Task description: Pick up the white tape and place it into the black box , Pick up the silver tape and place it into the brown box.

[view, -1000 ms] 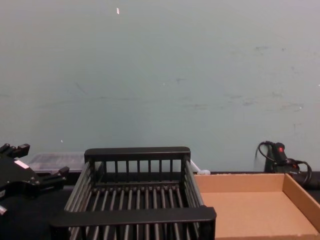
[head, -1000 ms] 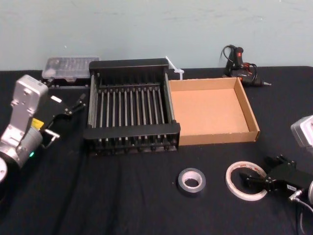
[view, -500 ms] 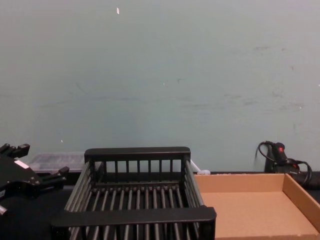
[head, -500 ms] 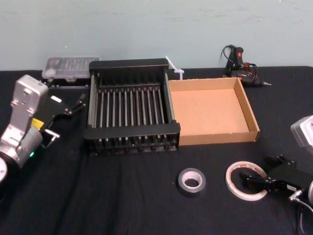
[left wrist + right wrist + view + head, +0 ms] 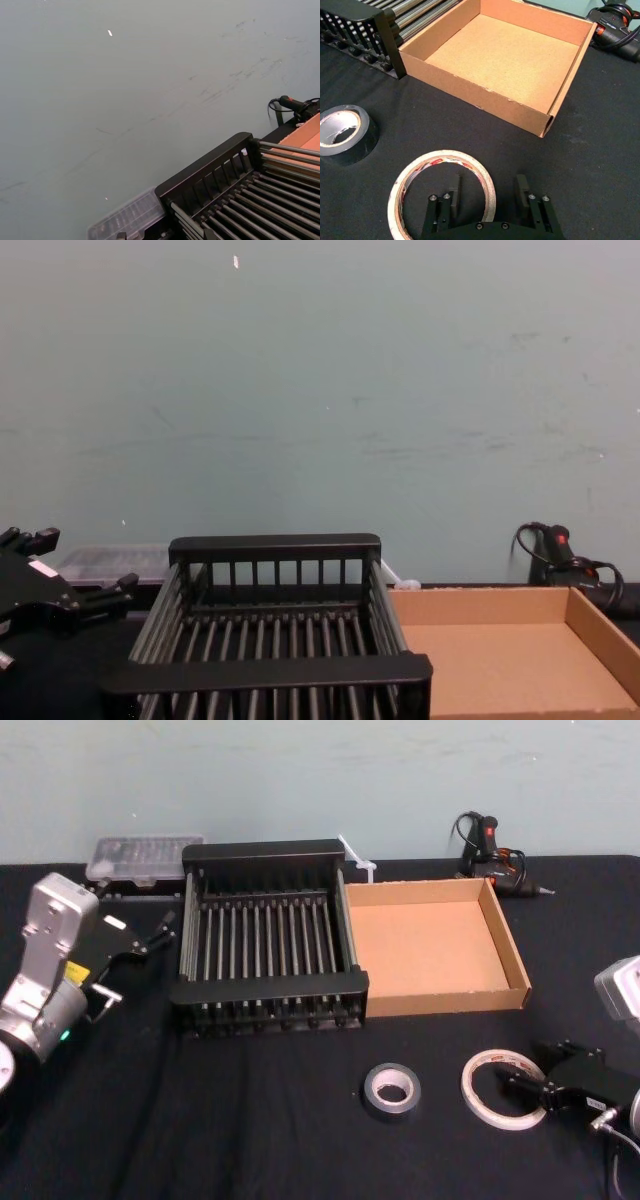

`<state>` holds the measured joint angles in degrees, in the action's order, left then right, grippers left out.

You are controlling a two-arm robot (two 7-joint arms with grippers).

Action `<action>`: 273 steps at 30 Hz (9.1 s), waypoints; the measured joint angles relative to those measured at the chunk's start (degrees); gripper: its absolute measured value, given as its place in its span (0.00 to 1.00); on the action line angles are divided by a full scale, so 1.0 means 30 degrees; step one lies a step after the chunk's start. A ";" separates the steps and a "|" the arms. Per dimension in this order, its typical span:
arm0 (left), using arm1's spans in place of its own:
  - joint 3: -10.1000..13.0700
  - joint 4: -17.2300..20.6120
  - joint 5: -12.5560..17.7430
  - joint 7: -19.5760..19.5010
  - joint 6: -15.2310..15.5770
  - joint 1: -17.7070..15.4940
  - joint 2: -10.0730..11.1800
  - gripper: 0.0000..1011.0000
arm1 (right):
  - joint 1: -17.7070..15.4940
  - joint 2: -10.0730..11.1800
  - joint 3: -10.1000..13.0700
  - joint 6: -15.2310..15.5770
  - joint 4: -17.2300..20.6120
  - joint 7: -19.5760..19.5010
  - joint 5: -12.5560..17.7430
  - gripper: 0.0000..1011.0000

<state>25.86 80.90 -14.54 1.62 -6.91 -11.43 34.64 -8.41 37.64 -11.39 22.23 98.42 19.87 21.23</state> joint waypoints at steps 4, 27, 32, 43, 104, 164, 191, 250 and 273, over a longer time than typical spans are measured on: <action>0.0000 0.0001 -0.0001 0.0000 0.0000 -0.0001 0.0001 0.99 | -0.0001 0.0000 0.0000 0.0001 0.0000 0.0001 0.0007 0.61; 0.0000 0.0002 -0.0001 0.0001 0.0000 0.0000 0.0001 0.99 | 0.0000 -0.0002 0.0001 0.0001 0.0000 0.0000 0.0016 0.08; 0.0000 0.0001 -0.0002 0.0000 0.0000 0.0000 0.0001 0.99 | -0.0001 -0.0001 0.0001 0.0001 0.0000 0.0000 0.0015 0.08; 0.0000 0.0001 -0.0001 0.0000 0.0000 0.0000 0.0001 0.99 | -0.0039 -0.0003 0.0062 -0.0169 0.0023 0.0097 0.0045 0.08; -0.0001 0.0001 -0.0001 0.0000 -0.0001 0.0000 0.0001 0.99 | 0.7671 -0.4022 -0.2781 -0.0866 -0.3066 0.0200 -0.2153 0.08; 0.0000 0.0001 -0.0002 0.0000 0.0000 -0.0001 0.0001 0.99 | 1.2289 -0.7789 -0.5735 -0.1848 -0.7660 0.1222 -0.4597 0.08; -0.0001 0.0002 -0.0001 0.0000 0.0000 0.0000 0.0001 0.99 | 1.2209 -0.7721 -0.5720 -0.1791 -0.7558 0.1218 -0.4564 0.55; -0.0001 0.0001 -0.0001 0.0000 0.0000 0.0000 0.0001 0.99 | 0.7430 -0.3524 -0.3174 -0.0125 -0.0610 0.1275 -0.3502 0.99; -0.0001 0.0001 -0.0001 0.0000 0.0001 0.0000 0.0001 0.99 | 0.3804 -0.1594 -0.2525 0.2053 0.1657 0.1240 -0.2248 0.99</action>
<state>25.86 80.90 -14.55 1.62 -6.90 -11.43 34.65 3.00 32.86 -18.97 28.39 103.39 23.59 14.48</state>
